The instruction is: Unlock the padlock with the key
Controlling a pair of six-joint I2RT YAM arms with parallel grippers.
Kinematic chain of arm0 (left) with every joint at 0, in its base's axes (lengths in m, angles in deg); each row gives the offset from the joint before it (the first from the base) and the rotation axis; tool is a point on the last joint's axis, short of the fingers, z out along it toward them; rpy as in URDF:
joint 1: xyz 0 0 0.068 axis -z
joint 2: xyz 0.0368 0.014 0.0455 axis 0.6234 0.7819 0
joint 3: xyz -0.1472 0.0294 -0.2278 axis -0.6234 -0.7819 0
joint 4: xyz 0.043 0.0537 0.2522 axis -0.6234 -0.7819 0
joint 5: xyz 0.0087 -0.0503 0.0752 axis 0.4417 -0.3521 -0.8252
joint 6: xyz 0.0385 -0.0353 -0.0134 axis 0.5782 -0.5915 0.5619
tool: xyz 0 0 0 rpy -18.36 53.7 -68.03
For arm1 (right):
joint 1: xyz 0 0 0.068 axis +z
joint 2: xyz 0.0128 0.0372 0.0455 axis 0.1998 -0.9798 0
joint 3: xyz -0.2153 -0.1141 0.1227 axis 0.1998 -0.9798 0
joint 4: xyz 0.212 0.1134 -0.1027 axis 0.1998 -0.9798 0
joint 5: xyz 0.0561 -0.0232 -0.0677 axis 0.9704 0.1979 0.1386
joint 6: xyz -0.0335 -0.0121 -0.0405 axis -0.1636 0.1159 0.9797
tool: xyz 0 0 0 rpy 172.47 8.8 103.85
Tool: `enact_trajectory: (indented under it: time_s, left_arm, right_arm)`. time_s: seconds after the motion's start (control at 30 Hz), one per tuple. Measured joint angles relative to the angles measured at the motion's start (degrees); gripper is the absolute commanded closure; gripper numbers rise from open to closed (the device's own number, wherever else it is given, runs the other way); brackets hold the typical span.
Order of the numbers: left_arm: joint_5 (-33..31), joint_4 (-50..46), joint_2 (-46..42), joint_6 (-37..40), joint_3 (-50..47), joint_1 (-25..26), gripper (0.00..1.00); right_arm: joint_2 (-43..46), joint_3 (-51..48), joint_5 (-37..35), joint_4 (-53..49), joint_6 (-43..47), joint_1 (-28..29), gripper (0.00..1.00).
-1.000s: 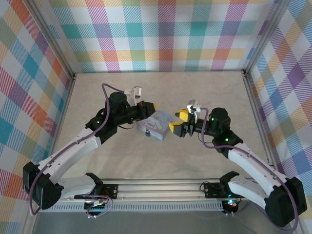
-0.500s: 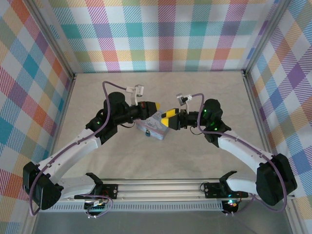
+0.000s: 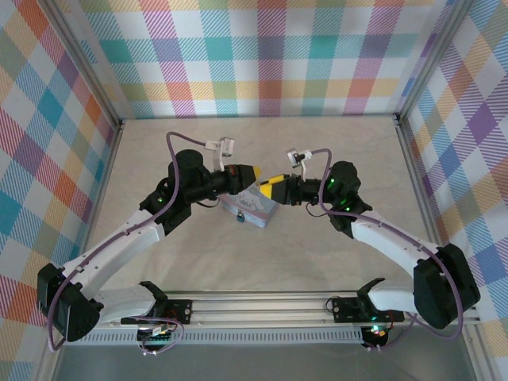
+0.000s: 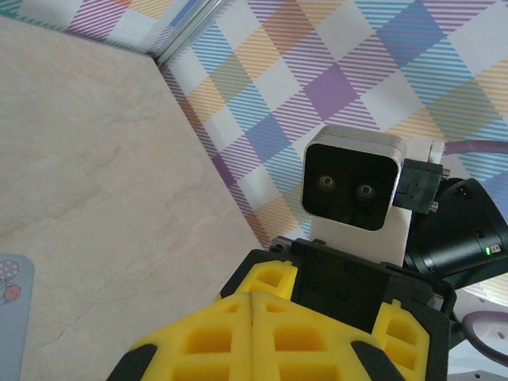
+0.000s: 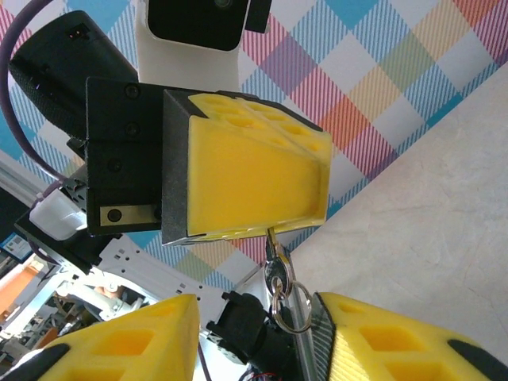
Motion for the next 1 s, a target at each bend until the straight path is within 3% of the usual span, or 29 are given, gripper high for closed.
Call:
enact_trajectory:
  time_s: [1.0]
  left_arm:
    - [0.7, 0.5, 0.0, 0.0, -0.6, 0.0, 1.00]
  right_arm:
    - [-2.6, 0.2, -2.1, 3.4, -4.2, 0.9, 0.93]
